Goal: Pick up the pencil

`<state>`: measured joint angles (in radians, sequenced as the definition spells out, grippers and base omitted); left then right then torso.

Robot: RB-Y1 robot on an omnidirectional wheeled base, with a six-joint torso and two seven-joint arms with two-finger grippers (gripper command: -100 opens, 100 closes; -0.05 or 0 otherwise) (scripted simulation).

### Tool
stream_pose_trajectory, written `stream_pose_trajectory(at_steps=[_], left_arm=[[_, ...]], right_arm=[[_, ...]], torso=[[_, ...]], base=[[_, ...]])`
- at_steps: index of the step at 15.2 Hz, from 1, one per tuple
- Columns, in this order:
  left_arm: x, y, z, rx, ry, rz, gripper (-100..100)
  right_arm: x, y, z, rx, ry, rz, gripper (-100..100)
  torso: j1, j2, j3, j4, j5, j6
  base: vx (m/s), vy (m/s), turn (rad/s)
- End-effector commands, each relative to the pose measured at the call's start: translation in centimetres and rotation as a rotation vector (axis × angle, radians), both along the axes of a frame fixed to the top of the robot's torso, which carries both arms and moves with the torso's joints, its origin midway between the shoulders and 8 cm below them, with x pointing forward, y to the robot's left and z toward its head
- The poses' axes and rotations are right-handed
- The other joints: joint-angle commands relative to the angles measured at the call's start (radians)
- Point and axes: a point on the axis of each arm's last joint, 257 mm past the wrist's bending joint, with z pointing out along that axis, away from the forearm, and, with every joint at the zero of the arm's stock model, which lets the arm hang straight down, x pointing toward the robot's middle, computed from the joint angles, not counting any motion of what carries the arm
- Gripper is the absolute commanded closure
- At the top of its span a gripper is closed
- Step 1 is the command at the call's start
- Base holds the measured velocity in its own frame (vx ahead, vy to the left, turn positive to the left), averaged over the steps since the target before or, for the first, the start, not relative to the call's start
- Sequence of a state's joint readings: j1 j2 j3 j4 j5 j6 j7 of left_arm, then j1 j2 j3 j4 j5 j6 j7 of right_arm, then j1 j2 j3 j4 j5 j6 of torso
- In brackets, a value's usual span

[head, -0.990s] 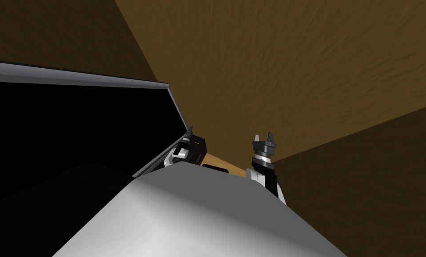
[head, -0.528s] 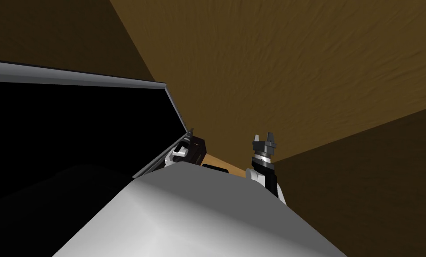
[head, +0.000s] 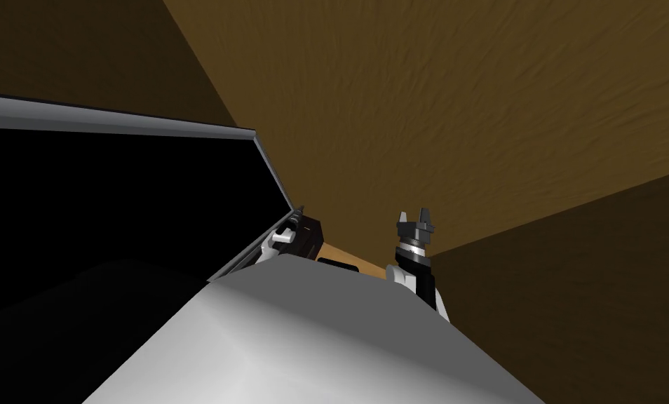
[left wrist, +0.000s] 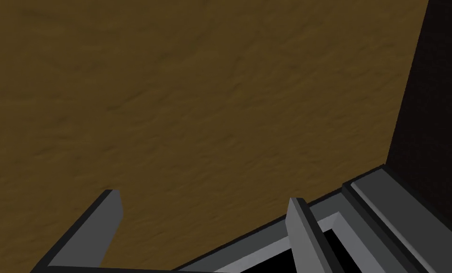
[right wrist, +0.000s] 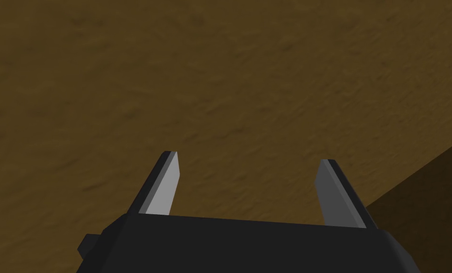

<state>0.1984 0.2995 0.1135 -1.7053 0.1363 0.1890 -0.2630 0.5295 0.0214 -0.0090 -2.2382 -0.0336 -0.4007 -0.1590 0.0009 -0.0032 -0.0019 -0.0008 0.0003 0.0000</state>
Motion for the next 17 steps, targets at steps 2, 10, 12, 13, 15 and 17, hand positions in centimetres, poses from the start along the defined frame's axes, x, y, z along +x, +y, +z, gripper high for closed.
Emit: stream_pose_trajectory(at_steps=[2, 10, 12, 13, 15, 17], left_arm=[[-0.3, 1.3, -3.4, -0.008, 0.106, 0.023, -100], [-1.0, 3.9, -9.1, -0.035, 0.305, 0.064, -100], [-1.5, 4.1, -10.0, -0.041, 0.341, 0.071, -100], [-1.7, 4.7, -11.2, -0.050, 0.386, 0.079, -100], [-2.2, 4.8, -12.0, -0.055, 0.415, 0.085, -100], [-2.9, 5.5, -13.7, -0.071, 0.485, 0.097, -100]], right_arm=[[0.0, 0.0, 0.0, 0.000, 0.000, 0.000, 0], [0.0, 0.0, 0.0, 0.000, 0.000, 0.000, 0], [0.0, 0.0, 0.0, 0.000, 0.000, 0.000, 0], [0.0, 0.0, 0.0, 0.000, 0.000, 0.000, 0], [0.0, 0.0, 0.0, 0.000, 0.000, 0.000, 0], [0.0, 0.0, 0.0, 0.000, 0.000, 0.000, 0]], torso=[[0.000, -0.001, 0.000, 0.000, 0.000, 0.000], [0.000, 0.000, 0.000, 0.000, 0.000, 0.000], [0.000, 0.000, 0.000, 0.000, 0.000, 0.000], [0.000, 0.000, 0.000, 0.000, 0.000, 0.000], [0.000, 0.000, 0.000, 0.000, 0.000, 0.000], [0.000, 0.000, 0.000, 0.000, 0.000, 0.000]], base=[[0.052, 0.019, -0.040], [0.034, 0.011, -0.028], [0.033, 0.013, -0.028], [0.038, 0.012, -0.036], [0.036, 0.009, -0.026], [0.035, 0.014, -0.036]])
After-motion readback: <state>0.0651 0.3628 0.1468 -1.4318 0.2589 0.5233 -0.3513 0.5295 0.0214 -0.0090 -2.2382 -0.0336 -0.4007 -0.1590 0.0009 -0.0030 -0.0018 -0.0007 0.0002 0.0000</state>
